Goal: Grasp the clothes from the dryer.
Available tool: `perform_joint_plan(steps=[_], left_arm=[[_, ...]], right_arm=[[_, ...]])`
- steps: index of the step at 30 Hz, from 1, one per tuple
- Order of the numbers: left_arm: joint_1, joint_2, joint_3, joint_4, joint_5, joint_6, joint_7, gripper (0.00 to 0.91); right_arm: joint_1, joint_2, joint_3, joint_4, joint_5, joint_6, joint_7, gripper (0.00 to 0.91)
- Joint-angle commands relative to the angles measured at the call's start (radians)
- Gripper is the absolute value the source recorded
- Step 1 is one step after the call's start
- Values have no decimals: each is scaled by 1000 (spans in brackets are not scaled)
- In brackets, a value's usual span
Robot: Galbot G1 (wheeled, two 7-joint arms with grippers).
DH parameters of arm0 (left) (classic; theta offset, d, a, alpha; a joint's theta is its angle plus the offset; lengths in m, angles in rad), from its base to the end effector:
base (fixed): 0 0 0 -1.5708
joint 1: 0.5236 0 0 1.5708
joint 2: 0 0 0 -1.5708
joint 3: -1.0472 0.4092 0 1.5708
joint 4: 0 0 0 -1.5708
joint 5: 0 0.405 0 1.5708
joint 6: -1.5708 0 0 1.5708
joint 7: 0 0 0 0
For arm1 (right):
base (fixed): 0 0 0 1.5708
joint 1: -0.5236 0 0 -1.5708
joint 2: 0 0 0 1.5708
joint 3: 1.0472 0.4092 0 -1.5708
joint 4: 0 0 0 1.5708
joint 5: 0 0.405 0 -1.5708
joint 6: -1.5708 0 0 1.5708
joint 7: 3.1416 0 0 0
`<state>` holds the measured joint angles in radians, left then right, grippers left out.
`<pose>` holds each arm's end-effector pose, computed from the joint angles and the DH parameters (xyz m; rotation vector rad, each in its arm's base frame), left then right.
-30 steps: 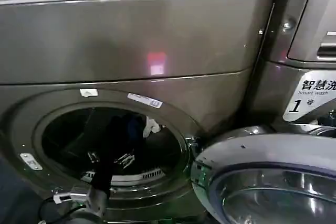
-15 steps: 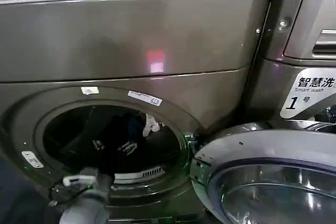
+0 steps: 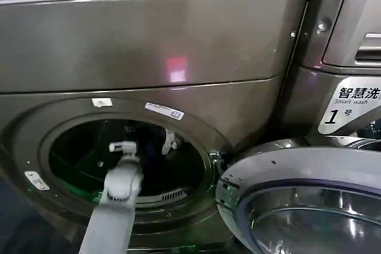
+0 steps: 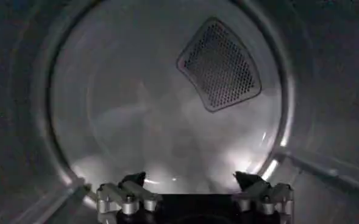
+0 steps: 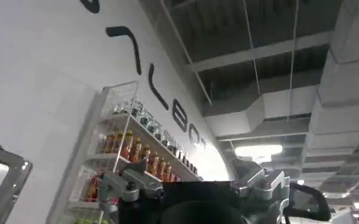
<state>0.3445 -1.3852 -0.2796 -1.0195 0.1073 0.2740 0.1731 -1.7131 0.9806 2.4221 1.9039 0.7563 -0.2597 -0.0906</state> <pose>0.6601 0.0327 -0.2614 -0.2911 -2.8982 -0.5822 -0.1143 -0.4551 0.0539 1.3693 2.1905 -0.5746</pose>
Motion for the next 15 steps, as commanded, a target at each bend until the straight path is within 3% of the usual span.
perform_joint_plan(steps=[1,7,15], left_arm=[[-253,37,208,364,105,-127,339,907],[-354,58,353,495,226,-177,564,907],[-422,57,443,611,421,-288,726,907]], right_arm=[[2,-3,-3,-4,-2,1,-1,907],[4,-2,-5,-7,-3,3,-1,907],[1,-4,-1,-12,-2,5,-3,907]])
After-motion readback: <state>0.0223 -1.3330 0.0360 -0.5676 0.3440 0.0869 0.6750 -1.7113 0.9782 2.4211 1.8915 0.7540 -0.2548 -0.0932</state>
